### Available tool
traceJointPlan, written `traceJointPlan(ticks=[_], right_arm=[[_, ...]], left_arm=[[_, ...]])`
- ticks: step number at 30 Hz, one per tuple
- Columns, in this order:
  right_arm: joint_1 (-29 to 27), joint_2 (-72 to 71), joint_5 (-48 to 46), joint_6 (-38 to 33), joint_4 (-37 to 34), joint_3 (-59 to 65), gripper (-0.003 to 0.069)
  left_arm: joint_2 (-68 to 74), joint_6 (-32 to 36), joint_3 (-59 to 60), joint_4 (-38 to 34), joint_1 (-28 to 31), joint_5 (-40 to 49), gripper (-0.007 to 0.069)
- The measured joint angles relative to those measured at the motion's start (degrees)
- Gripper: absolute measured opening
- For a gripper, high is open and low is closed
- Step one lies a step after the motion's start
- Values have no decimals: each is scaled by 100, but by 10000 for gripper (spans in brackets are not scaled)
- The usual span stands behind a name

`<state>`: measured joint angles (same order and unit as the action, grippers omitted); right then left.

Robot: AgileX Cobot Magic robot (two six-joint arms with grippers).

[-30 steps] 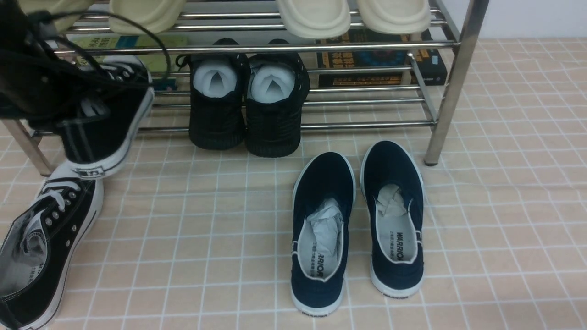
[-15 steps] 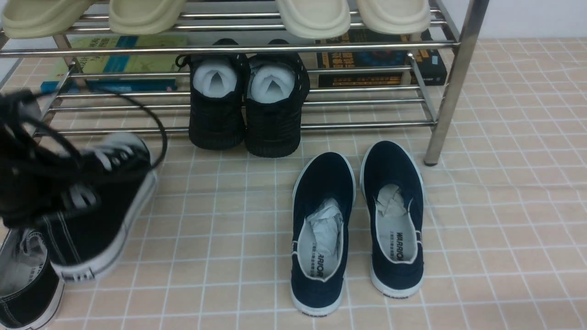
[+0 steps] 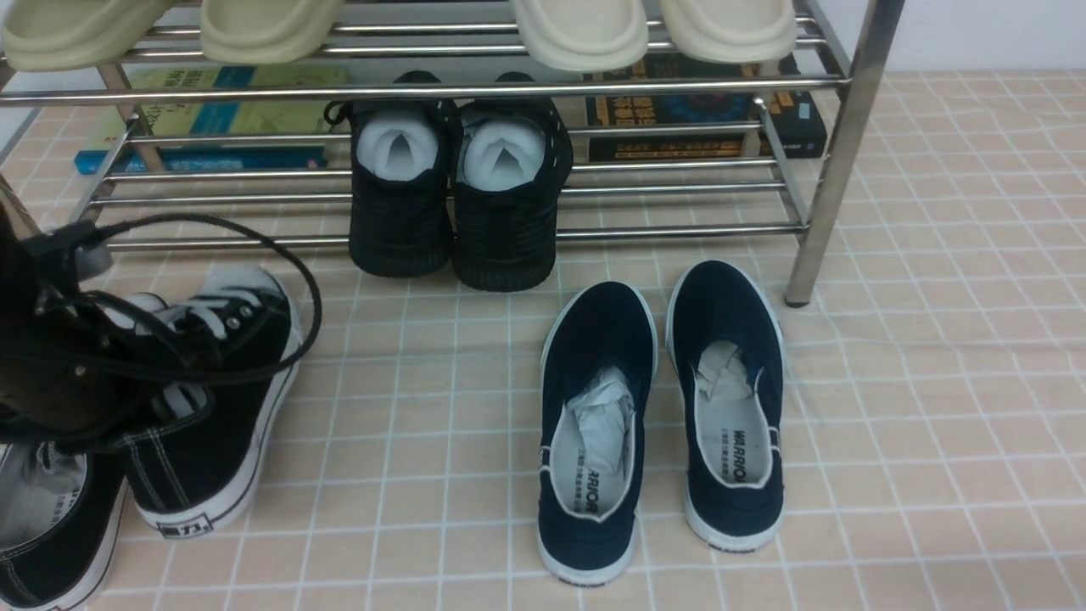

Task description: Take the shoes off the shelf from the light coffee tablecloth by hand.

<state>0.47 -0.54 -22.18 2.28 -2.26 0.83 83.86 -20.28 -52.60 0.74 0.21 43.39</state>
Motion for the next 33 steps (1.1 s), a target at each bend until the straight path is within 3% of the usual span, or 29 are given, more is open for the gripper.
traceJointPlan(ticks=[7, 16, 20, 24, 30, 33], right_arm=[[0, 0, 0, 0, 0, 0, 240], [0, 0, 0, 0, 0, 0, 240], [0, 0, 0, 0, 0, 0, 240], [0, 0, 0, 0, 0, 0, 240], [0, 0, 0, 0, 0, 0, 240], [0, 0, 0, 0, 0, 0, 240]], left_arm=[[189, 0, 7, 68, 0, 13, 77], [44, 14, -36, 236, 0, 245, 282], [-321, 96, -291, 275, 0, 637, 317], [-979, 494, -754, 302, 0, 1256, 278], [-2412, 1462, -665, -37, 0, 2342, 40], [-3219, 1959, -127, -407, 0, 2494, 4]])
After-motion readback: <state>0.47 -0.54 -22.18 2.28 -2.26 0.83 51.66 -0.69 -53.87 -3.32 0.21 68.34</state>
